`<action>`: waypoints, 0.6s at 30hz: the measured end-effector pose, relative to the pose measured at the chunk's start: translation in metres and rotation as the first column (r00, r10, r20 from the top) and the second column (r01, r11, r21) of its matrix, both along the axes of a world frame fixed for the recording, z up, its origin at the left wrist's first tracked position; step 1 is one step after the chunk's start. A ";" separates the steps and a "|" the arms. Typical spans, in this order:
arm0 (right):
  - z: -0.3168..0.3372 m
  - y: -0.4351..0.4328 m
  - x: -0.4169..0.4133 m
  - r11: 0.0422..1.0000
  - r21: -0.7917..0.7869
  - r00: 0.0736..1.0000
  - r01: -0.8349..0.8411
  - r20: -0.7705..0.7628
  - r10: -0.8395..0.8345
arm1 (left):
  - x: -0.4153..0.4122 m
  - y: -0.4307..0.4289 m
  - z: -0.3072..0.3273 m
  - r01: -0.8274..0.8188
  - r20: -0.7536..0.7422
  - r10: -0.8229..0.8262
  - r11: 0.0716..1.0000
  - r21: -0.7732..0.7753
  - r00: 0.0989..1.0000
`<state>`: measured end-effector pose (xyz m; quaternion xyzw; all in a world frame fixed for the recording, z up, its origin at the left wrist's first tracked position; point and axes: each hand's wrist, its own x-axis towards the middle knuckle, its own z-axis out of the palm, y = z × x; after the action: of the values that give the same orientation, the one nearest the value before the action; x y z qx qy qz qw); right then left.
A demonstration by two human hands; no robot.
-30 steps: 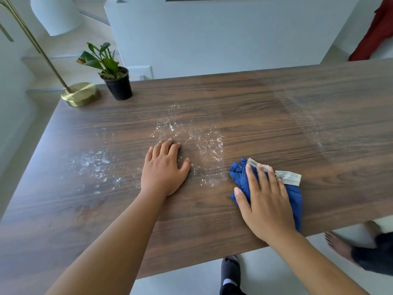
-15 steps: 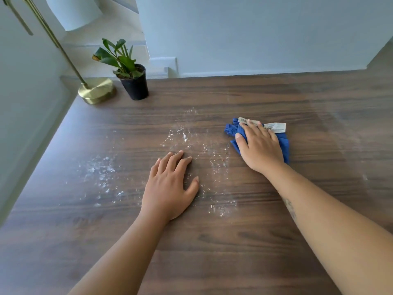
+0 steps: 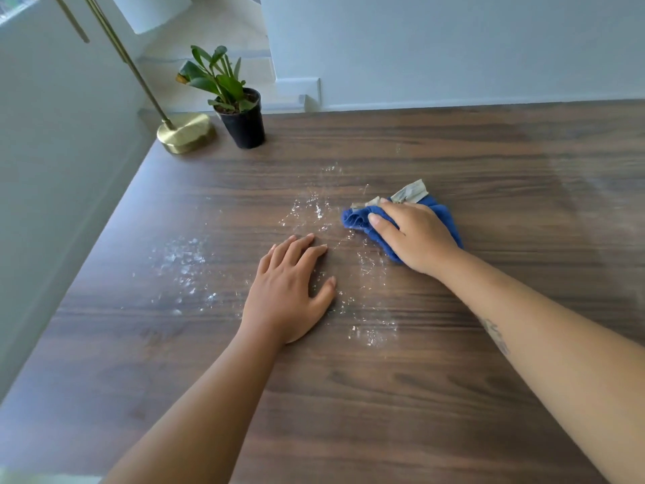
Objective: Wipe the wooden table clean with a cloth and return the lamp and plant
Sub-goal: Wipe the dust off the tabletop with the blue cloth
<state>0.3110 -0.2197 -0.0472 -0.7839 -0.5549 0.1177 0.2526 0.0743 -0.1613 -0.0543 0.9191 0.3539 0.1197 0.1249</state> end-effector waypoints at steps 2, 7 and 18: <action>0.000 -0.018 -0.019 1.000 0.002 1.000 -0.005 -0.024 0.005 | -0.002 0.000 0.001 0.015 0.045 -0.013 0.999 -0.036 0.999; 0.000 -0.064 -0.067 0.998 0.016 0.994 0.068 -0.085 -0.066 | -0.018 -0.004 0.009 -0.009 0.242 0.025 0.998 -0.068 0.970; -0.001 -0.114 -0.204 0.994 0.096 0.985 0.051 -0.167 -0.035 | -0.152 0.036 0.004 -0.084 0.040 0.083 0.996 0.032 0.996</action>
<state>0.1074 -0.3334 -0.0480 -0.7695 -0.5202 0.1487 0.3392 -0.0781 -0.1255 -0.0500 0.9030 0.3877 0.1484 0.1112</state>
